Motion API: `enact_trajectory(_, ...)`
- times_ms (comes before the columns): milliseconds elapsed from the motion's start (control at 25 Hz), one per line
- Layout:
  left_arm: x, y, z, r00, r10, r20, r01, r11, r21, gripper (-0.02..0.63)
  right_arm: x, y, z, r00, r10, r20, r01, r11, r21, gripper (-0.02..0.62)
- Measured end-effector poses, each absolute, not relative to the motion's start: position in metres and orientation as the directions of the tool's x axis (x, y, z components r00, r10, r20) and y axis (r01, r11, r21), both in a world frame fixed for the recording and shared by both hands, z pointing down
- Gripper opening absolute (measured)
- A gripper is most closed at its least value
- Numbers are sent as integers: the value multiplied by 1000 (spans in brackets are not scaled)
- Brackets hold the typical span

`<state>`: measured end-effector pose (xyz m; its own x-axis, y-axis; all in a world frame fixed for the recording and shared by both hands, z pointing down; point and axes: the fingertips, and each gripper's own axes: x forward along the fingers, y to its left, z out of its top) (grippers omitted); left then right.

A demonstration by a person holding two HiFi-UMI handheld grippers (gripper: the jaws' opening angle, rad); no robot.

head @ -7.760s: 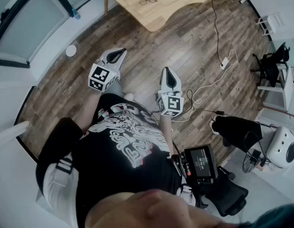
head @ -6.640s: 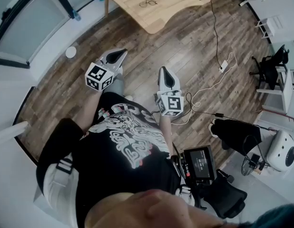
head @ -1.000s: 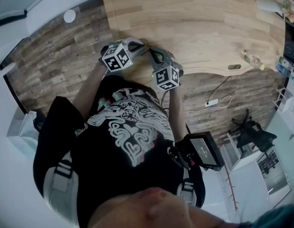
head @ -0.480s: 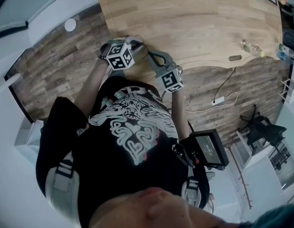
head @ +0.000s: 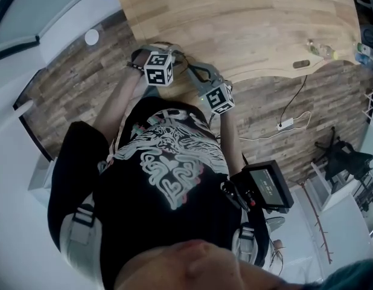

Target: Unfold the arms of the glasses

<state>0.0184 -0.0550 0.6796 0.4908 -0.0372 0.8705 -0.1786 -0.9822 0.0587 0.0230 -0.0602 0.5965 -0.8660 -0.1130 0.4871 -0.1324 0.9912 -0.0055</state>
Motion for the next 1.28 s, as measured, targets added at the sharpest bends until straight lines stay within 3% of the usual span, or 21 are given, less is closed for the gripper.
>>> enact_trajectory(520, 35, -60, 710, 332, 26, 943, 88, -996, -3, 89, 35, -61, 600, -866, -104, 489, -126, 992, -13, -2)
enact_trajectory(600, 34, -61, 713, 321, 37, 946, 103, -995, 3, 6, 35, -62, 601, -867, -105, 488, -127, 992, -13, -2)
enact_trajectory(800, 34, -57, 716, 317, 60, 947, 123, -992, 22, -9, 35, -64, 602, -868, -111, 483, -140, 990, -24, -2)
enact_trajectory(1000, 36, -55, 712, 363, 94, 927, 73, -995, 73, -11, 38, -72, 600, -867, -131, 480, -161, 987, -21, -2)
enact_trajectory(1280, 35, -55, 683, 532, 98, 841, -109, -977, 183, -11, 50, -83, 590, -889, -189, 417, -249, 964, -93, -2)
